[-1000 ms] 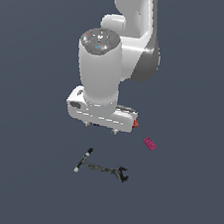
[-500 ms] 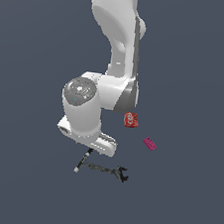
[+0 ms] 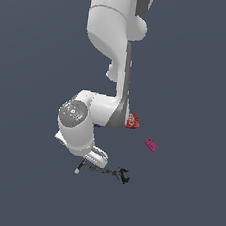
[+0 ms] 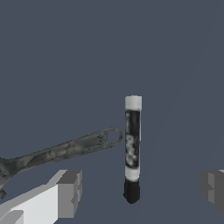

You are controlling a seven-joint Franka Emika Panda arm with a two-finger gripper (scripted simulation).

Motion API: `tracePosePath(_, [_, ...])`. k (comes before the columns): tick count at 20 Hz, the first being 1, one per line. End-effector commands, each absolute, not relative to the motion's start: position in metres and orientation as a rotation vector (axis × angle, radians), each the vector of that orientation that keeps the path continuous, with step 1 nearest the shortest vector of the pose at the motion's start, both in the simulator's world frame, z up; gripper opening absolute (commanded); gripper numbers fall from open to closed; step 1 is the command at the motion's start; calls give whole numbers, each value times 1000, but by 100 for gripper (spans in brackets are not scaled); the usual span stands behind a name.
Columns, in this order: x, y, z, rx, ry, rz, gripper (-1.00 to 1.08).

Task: Pick up a designated object from a clutter of objects.

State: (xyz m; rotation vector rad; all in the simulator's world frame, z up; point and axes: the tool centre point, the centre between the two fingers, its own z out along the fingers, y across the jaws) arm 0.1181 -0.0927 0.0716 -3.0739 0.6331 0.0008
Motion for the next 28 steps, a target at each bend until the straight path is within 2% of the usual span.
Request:
tracePosePath(1, [120,-96,64,-3072,650,0,100])
tracePosePath(9, [119,-97,58,-3072,656,2,100])
tracePosePath(19, [119,-97,15,-3072,659,0,100])
tracePosePath(24, [120,-97,10,-3072,659,0,100])
tracePosePath(25, [120,-97,10,-3072,659,0,-100])
tracePosePath(28, [120,-97,10,-3072,659,0,-100])
